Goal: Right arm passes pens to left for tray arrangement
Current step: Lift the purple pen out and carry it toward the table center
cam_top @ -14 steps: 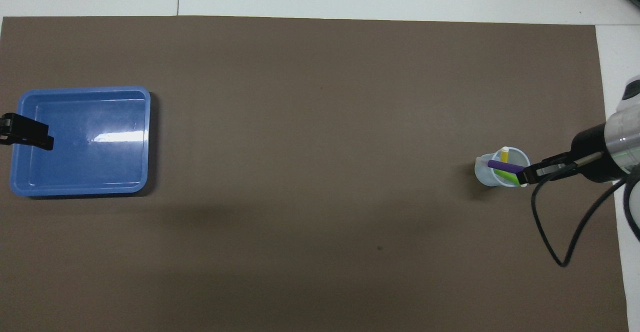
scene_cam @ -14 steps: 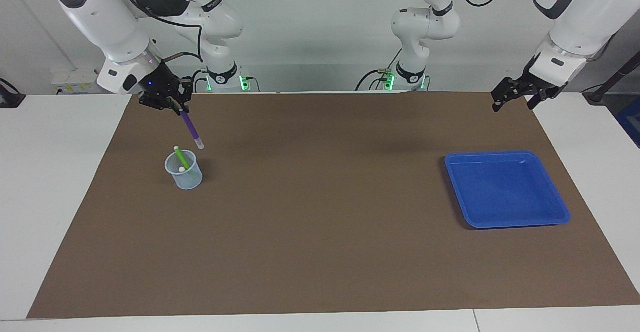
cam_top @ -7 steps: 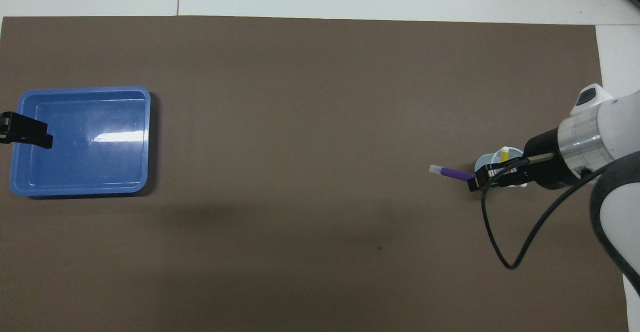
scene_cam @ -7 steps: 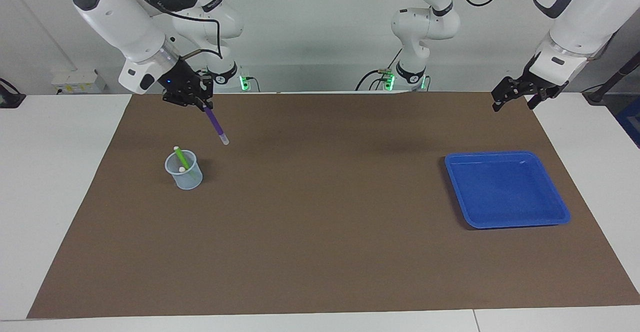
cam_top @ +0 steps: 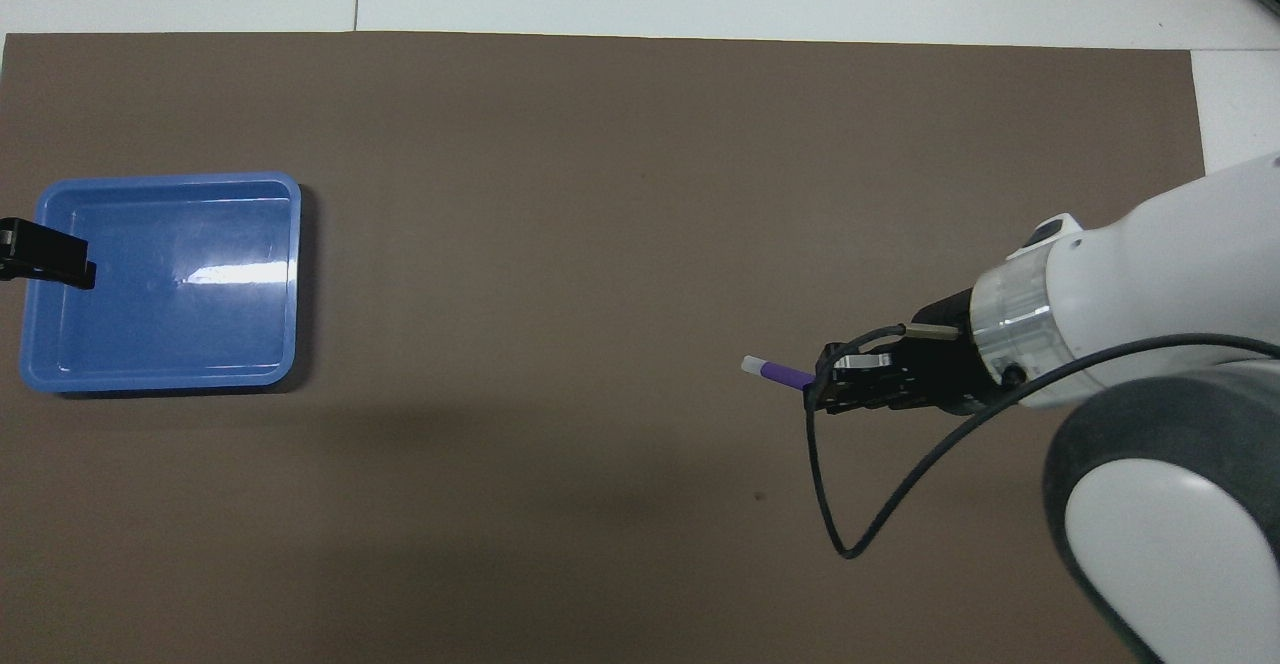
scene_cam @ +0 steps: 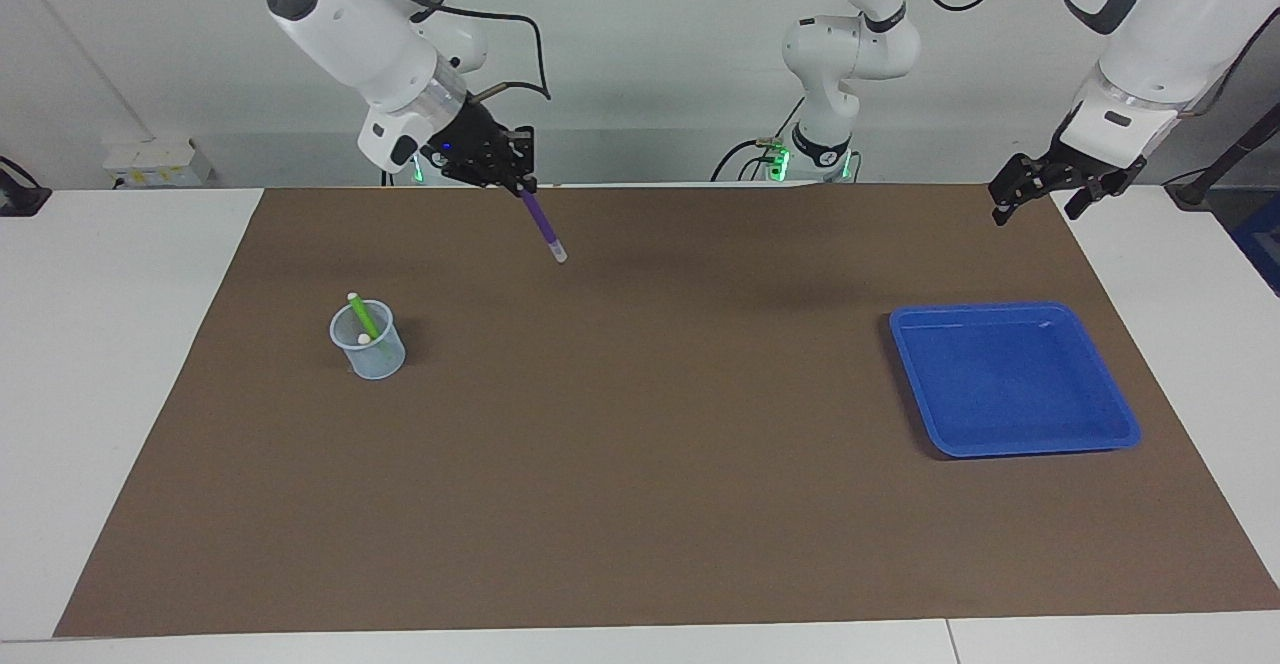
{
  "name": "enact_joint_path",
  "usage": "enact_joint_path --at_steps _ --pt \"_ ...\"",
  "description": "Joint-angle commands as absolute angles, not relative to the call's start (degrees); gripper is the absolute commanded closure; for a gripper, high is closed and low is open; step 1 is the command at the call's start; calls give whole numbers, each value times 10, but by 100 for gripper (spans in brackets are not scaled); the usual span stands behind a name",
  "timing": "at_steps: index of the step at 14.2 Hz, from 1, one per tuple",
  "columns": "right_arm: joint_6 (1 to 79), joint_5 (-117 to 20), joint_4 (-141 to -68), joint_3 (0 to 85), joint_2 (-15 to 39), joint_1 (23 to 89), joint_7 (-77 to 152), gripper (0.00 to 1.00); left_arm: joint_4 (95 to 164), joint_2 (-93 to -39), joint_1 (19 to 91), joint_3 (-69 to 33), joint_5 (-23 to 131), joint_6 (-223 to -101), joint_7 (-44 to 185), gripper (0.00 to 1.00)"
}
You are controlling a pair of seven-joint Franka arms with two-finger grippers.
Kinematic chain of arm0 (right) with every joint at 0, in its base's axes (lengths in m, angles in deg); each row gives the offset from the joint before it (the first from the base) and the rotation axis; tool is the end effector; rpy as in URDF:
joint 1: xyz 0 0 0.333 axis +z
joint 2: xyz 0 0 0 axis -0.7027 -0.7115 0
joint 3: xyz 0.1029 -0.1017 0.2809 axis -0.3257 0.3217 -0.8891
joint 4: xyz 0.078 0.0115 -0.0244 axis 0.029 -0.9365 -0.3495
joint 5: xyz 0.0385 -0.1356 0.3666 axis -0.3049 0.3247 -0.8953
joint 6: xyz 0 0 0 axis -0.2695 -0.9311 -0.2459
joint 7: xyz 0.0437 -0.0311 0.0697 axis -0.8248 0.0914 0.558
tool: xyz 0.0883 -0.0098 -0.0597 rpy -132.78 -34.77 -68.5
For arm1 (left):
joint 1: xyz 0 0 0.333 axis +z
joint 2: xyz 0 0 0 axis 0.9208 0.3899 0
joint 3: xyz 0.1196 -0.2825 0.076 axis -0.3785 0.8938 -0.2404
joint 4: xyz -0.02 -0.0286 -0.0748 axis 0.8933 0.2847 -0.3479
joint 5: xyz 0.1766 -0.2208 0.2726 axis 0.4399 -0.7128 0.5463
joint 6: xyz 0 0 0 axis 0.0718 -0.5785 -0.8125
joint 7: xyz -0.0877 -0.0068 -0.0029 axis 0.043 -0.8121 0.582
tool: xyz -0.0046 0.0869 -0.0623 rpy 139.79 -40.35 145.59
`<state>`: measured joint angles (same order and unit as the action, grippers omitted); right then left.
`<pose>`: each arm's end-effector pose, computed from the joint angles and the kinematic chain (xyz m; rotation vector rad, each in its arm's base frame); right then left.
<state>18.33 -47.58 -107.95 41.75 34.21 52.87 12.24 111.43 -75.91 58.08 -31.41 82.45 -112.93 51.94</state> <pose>0.4837 0.1944 0.5711 -2.6737 0.1172 0.2827 0.5533 0.0193 0.6165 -3.0901 0.0472 0.0462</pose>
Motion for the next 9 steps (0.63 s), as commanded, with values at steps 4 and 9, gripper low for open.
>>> enact_joint_path --at_steps 4,9 --pt "266 -545 -1133 419 375 577 31 100 1126 -769 577 -321 835 -1160 526 0" --pt "356 -574 -1160 419 376 647 -58 100 1153 -785 587 -323 835 -1158 599 0"
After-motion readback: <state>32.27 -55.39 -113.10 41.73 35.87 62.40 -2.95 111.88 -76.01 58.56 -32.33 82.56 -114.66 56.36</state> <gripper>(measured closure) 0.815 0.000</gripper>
